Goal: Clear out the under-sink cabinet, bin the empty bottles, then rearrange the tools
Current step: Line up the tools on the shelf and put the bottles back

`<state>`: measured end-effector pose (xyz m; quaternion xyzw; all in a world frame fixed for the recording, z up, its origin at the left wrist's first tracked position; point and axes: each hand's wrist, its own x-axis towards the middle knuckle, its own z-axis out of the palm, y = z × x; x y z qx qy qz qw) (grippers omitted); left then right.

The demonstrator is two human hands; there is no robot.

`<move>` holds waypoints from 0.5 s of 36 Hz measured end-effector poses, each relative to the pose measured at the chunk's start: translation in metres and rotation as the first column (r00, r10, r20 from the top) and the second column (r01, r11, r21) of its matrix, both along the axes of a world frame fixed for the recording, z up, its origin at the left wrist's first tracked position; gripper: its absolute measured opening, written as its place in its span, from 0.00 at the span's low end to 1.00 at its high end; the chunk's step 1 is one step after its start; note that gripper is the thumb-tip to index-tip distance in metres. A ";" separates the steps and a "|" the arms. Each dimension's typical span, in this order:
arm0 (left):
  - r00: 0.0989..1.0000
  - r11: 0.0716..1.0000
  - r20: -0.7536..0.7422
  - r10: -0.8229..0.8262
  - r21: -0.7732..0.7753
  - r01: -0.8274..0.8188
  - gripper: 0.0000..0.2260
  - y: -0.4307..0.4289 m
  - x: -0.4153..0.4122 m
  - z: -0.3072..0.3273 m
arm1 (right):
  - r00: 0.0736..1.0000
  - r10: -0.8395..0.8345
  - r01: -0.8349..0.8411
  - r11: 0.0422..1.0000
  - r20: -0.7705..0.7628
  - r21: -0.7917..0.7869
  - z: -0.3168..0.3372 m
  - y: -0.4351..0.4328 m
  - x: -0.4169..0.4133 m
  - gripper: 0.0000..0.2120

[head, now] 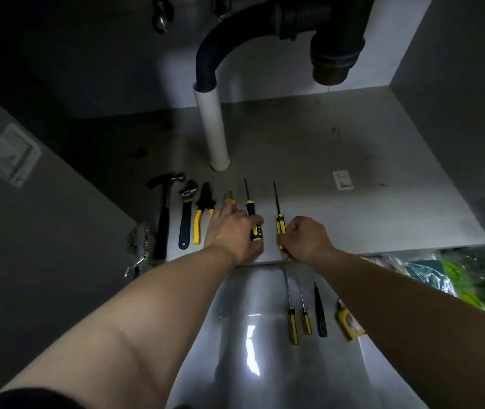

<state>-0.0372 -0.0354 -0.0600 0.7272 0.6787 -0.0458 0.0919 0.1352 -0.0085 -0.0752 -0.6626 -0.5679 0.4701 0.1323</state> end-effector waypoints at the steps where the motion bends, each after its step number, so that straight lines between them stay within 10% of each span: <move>1: 1.000 1.000 -0.015 -0.002 0.009 0.002 0.25 0.001 -0.001 -0.003 | 1.000 0.000 0.000 1.000 0.009 0.005 -0.003 0.003 -0.004 0.06; 18: 0.999 0.995 -0.046 -0.008 0.094 0.012 0.27 0.005 -0.013 -0.022 | 0.993 0.013 -0.021 0.998 0.119 0.064 -0.019 0.015 -0.037 0.10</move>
